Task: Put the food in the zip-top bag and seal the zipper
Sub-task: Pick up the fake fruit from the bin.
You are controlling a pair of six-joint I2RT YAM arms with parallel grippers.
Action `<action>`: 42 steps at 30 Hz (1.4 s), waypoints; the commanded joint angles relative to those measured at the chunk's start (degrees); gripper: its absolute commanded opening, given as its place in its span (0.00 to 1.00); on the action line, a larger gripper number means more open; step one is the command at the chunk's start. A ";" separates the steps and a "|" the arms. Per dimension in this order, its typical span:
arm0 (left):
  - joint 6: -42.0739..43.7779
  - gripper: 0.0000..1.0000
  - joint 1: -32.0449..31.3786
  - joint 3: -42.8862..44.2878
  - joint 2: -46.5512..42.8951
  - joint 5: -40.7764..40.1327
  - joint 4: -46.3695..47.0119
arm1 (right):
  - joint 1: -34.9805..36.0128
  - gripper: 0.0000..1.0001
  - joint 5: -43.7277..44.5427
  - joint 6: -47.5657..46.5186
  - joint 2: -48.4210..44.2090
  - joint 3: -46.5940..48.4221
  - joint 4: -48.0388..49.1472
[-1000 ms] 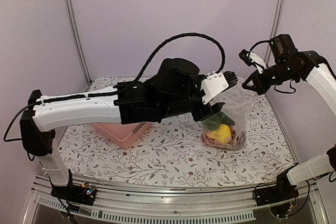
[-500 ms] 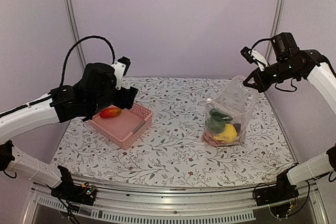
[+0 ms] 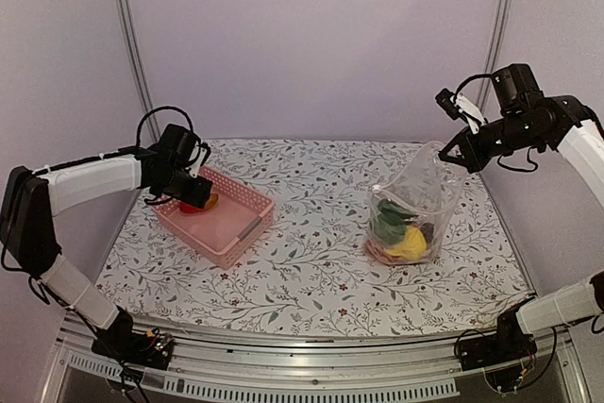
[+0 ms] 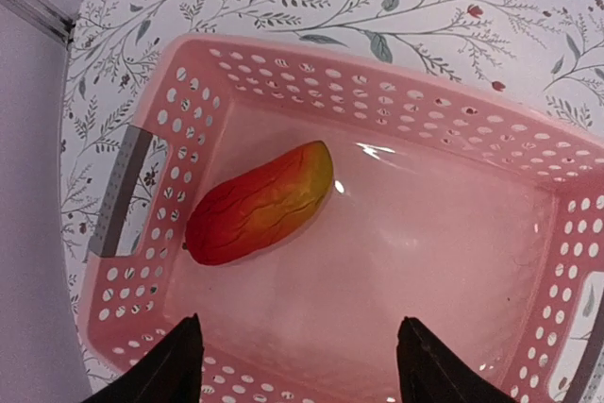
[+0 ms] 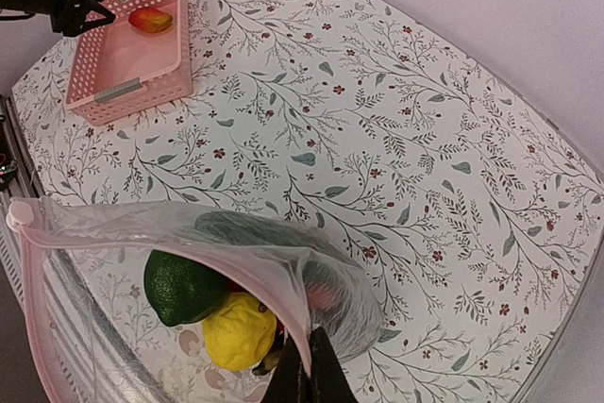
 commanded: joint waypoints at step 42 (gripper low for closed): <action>22.23 0.50 2.92 16.51 30.23 -5.84 3.59 | -0.18 0.00 -3.45 -0.27 -3.23 -3.21 0.72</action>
